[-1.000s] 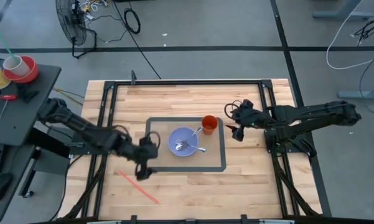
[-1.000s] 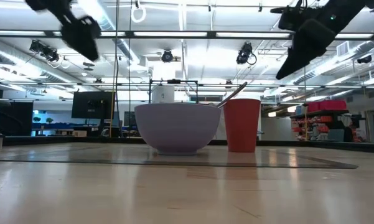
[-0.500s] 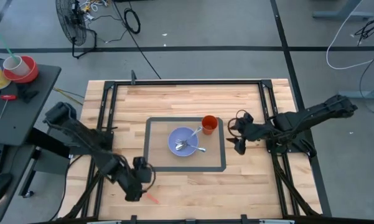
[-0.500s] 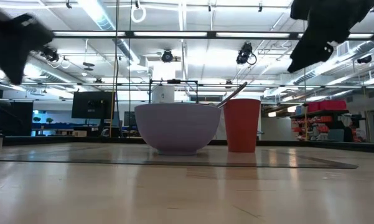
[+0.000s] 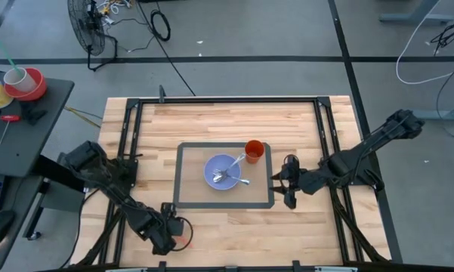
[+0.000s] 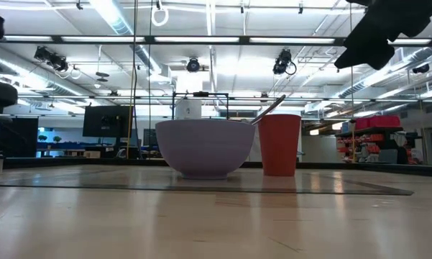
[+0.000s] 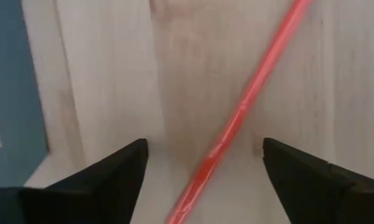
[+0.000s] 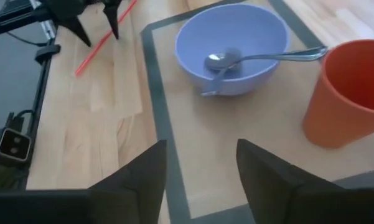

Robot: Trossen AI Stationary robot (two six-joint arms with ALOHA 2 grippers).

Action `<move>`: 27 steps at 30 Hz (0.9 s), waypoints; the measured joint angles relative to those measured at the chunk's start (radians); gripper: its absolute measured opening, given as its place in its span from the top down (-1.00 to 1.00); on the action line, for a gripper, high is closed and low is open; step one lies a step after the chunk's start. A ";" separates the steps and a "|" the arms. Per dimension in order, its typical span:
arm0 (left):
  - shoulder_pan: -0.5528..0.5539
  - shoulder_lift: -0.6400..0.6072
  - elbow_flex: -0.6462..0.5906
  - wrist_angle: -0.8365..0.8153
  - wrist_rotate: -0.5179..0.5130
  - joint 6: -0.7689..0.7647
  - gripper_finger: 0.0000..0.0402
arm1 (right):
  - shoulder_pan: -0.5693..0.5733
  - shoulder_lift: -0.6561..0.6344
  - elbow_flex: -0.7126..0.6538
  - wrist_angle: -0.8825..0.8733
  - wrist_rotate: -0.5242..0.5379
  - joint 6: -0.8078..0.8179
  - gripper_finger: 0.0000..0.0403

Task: Pick & Place Utensil
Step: Put the orange straw into the orange cup

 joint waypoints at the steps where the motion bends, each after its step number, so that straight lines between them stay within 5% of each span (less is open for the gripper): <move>1: -0.003 0.004 0.000 -0.001 -0.007 0.006 -0.57 | 0.004 0.006 0.000 0.005 -0.001 -0.002 0.06; 21: -0.011 0.019 -0.001 0.075 -0.136 0.178 0.78 | 0.011 0.015 -0.001 0.021 -0.029 -0.091 0.46; 27: -0.001 0.015 0.074 0.086 -0.242 0.234 0.97 | 0.011 0.018 -0.001 0.020 -0.055 -0.118 0.47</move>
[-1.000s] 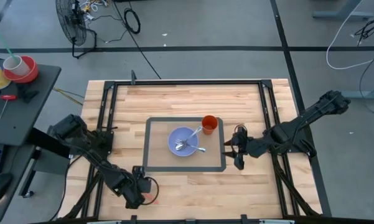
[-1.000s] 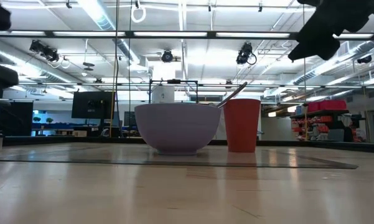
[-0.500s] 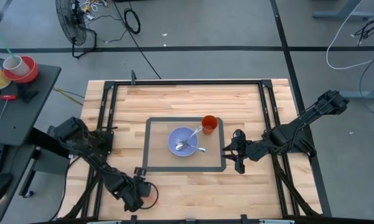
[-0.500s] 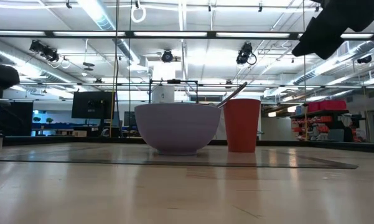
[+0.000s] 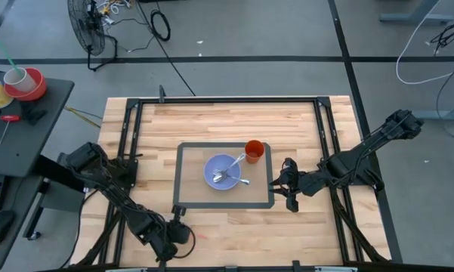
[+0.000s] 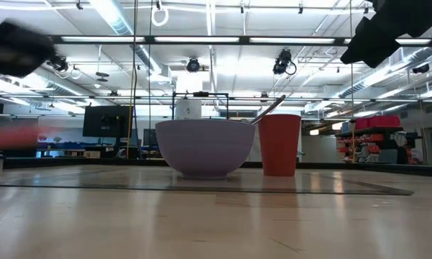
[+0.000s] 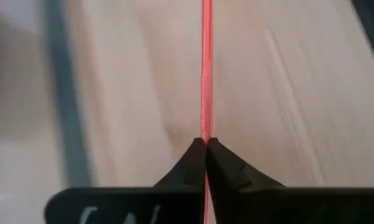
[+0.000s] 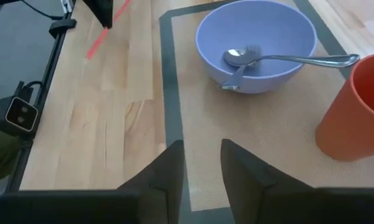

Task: Pick & Place Utensil
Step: Put the orange straw into the orange cup

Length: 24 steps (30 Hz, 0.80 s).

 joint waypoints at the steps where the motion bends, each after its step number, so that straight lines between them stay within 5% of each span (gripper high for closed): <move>1: 0.004 -0.009 0.012 -0.001 -0.035 0.008 0.96 | 0.000 0.000 0.000 0.001 0.002 -0.005 0.47; 13: 0.117 -0.246 0.037 0.118 -0.397 0.214 0.97 | 0.128 0.111 0.000 0.131 0.133 0.052 0.47; 16: 0.173 -0.296 0.037 0.245 -0.361 0.315 0.95 | 0.172 0.202 0.000 0.239 0.132 0.054 0.47; 24: 0.410 -0.331 0.037 0.711 -0.067 0.588 0.98 | 0.256 0.456 0.000 0.544 0.134 0.088 0.47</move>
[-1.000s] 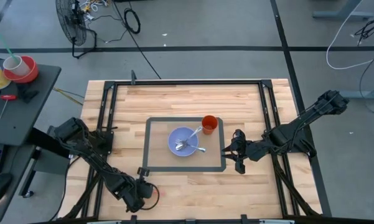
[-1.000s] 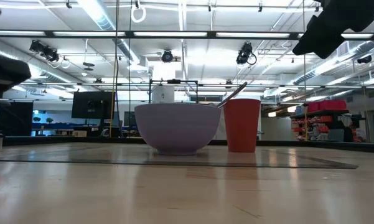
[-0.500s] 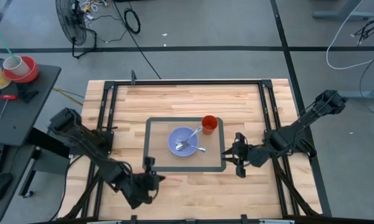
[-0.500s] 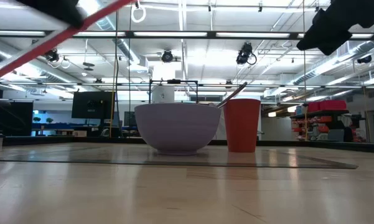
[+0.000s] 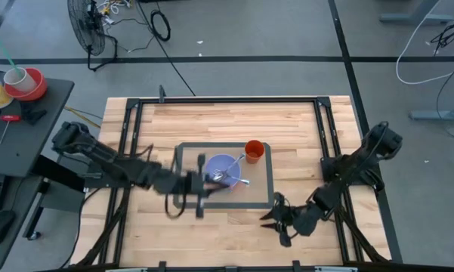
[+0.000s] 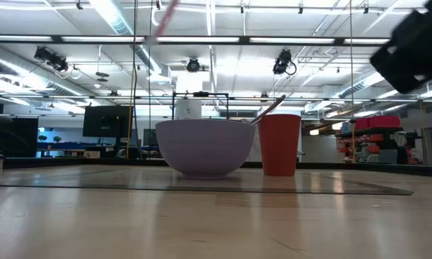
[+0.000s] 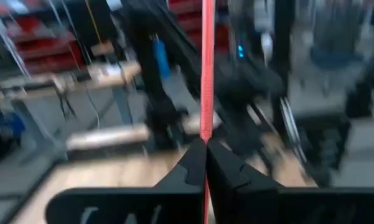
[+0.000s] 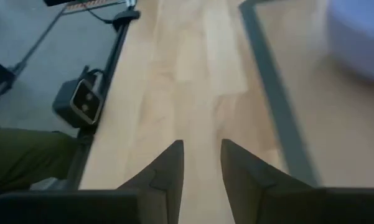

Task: Pick & Place Utensil
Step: Put the orange straw into the orange cup

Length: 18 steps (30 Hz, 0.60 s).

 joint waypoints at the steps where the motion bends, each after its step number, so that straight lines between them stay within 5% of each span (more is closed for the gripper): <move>1: 0.038 0.005 0.000 0.051 0.031 0.006 0.97 | 0.010 0.024 0.000 0.018 0.000 0.023 0.47; 6: 0.203 0.076 0.000 0.220 0.164 -0.008 0.97 | 0.064 0.083 0.000 0.002 0.013 0.146 0.47; 11: 0.328 0.229 0.000 0.551 0.259 -0.041 0.97 | 0.116 0.090 0.000 0.001 0.134 0.203 0.47; 18: 0.471 0.424 0.000 0.955 0.314 -0.133 0.97 | 0.135 0.090 0.000 -0.016 0.158 0.204 0.47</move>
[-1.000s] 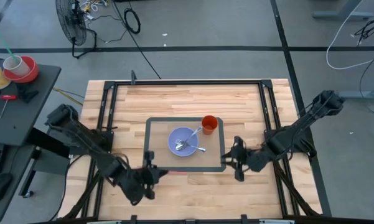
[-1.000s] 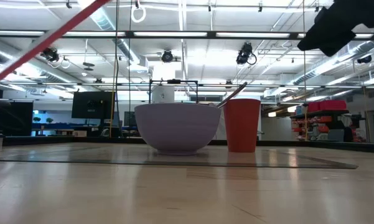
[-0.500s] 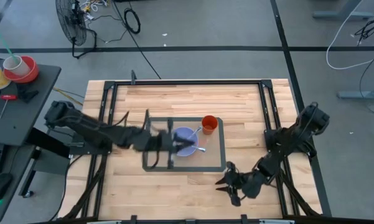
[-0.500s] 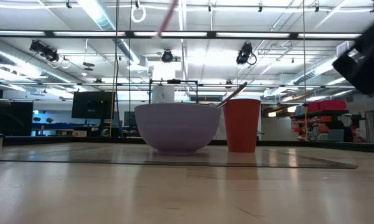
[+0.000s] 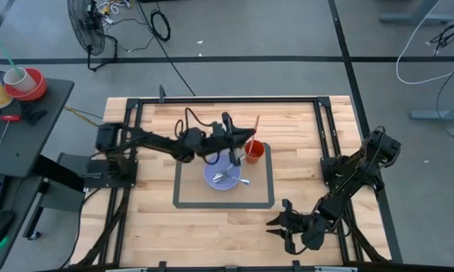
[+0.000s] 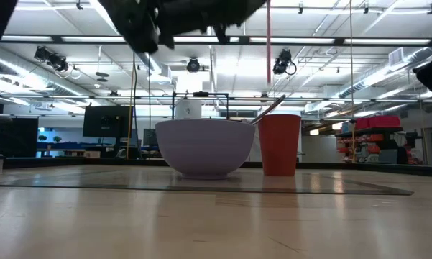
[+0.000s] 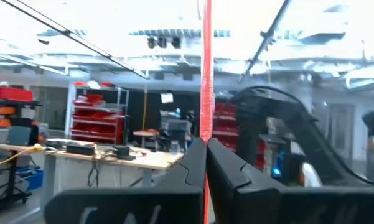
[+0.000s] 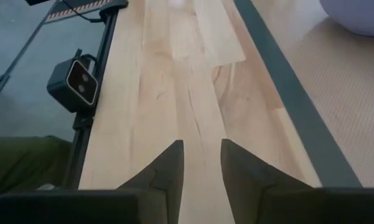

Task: Pick & Place Utensil
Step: Put the orange straw into the orange cup

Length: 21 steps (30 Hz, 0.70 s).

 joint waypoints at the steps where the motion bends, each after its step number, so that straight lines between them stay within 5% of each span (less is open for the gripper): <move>1: 0.013 0.022 0.000 0.033 0.003 -0.009 0.97 | 0.000 0.000 0.000 0.001 0.001 -0.002 0.47; 21: 0.068 0.225 0.001 0.115 -0.010 -0.049 0.90 | 0.000 0.000 0.000 0.017 0.033 -0.001 0.47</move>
